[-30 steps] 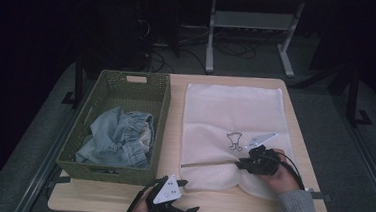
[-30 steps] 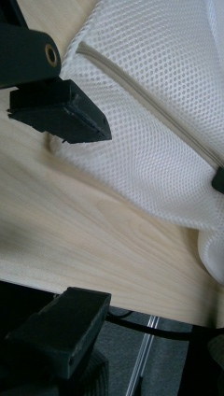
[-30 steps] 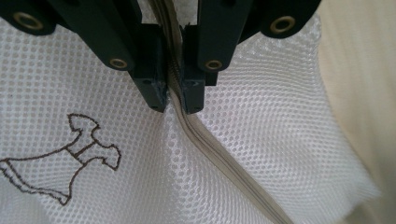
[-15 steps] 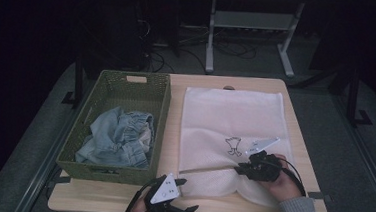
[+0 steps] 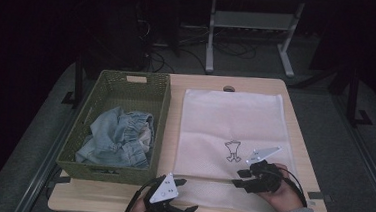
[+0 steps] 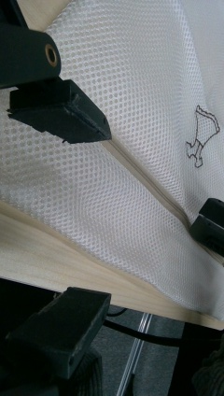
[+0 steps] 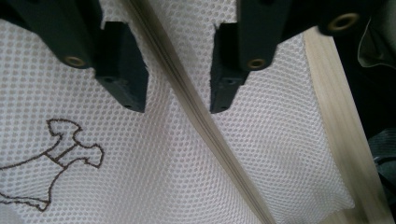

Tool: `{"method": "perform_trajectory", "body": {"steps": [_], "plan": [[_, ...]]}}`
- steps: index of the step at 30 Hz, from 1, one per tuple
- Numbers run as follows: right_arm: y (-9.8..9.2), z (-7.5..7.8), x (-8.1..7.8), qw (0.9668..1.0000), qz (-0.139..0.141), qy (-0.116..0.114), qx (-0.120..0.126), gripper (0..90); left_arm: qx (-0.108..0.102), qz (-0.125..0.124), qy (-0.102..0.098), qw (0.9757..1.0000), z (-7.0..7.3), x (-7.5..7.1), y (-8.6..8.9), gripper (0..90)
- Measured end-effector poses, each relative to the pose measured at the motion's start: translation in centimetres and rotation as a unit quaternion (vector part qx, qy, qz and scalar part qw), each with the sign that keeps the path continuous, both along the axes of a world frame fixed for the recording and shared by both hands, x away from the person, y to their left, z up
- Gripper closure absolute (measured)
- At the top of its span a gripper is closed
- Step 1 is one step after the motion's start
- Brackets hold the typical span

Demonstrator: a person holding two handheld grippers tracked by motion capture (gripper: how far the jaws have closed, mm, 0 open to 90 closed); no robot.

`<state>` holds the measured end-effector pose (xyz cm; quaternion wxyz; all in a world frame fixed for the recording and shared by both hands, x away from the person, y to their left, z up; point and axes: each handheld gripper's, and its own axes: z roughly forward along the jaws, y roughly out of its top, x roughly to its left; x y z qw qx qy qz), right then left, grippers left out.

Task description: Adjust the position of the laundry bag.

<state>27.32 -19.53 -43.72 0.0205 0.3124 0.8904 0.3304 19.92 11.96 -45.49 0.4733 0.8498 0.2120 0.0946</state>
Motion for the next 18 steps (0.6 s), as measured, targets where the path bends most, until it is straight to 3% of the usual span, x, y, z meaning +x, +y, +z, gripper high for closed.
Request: {"method": "perform_trajectory", "body": {"steps": [4,11,18], "plan": [[-0.7,-0.4,-0.5,0.9998,-0.013,-0.003,0.015,45.4,-0.003,0.001,0.004,1.0000,0.0,0.2,0.2,18.2],[-1.8,-0.7,-0.9,0.9994,-0.028,-0.004,0.021,42.4,-0.011,0.004,0.010,0.9999,0.0,0.4,0.6,18.2],[-1.8,-0.7,-0.7,0.9994,-0.024,-0.004,0.023,41.6,-0.017,0.003,0.019,0.9997,0.0,0.2,0.5,18.2]]}}
